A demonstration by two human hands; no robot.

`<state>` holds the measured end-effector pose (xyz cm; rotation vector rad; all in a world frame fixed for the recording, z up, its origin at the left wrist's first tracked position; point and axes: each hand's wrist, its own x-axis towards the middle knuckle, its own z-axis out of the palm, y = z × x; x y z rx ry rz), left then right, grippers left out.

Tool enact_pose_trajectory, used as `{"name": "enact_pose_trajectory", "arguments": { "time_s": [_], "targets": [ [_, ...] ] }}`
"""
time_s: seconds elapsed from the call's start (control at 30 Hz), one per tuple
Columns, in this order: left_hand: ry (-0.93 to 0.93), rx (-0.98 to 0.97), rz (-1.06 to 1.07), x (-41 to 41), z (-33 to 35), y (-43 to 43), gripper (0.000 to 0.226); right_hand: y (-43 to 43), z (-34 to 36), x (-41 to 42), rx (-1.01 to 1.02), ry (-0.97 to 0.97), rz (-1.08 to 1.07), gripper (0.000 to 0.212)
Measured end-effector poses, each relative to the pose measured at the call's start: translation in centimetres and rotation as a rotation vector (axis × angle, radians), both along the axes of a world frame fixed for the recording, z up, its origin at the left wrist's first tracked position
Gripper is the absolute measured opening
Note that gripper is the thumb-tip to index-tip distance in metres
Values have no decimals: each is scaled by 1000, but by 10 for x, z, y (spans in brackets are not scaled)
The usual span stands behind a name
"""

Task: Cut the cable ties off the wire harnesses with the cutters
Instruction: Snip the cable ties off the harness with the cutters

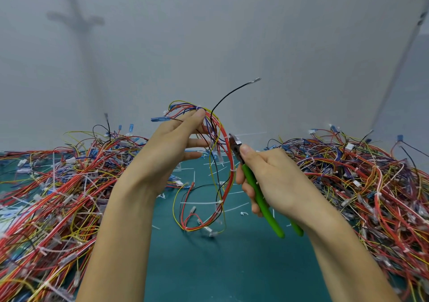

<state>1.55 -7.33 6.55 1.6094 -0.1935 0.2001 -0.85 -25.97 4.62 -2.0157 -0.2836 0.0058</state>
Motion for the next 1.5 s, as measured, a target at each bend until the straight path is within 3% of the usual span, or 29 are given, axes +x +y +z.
{"name": "enact_pose_trajectory", "arguments": {
  "time_s": [0.13, 0.23, 0.4, 0.53, 0.63, 0.73, 0.8, 1.0, 1.17, 1.33, 1.43, 1.5],
  "targets": [
    [-61, 137, -91, -3, -2, 0, 12, -2, 0, 1, 45, 7, 6, 61],
    [-81, 160, -153, -2, -6, -1, 44, -2, 2, 3, 115, 22, -6, 61],
    [-93, -8, -134, 2, -7, 0, 43, -7, 4, 7, 260, -22, -85, 57],
    [-60, -187, -141, 3, -7, 6, 58, -11, 4, 6, 202, -100, -148, 34],
    [-61, -276, -170, 3, -4, 10, 45, -8, 5, 2, 180, -69, -88, 27],
    [-46, -314, -192, 2, -4, 10, 50, -1, 8, -3, 233, -76, 23, 17],
    [-34, -301, -220, 1, -4, 7, 53, 4, 7, -5, 256, -114, 46, 15],
    [19, -311, -144, 2, -5, -6, 33, 14, 1, -3, 363, -149, -52, 10],
    [34, -113, -144, -1, -3, -14, 17, 12, 0, -2, 583, -161, -112, 20],
    [86, -24, -223, -3, -2, -20, 22, 13, 3, -3, 600, -239, -136, 22],
    [130, -75, -346, 0, -3, -16, 12, 13, 3, -3, 605, -288, -176, 21],
    [118, -117, -388, 1, -5, -12, 26, 13, 4, -4, 608, -308, -180, 21]
  ]
}}
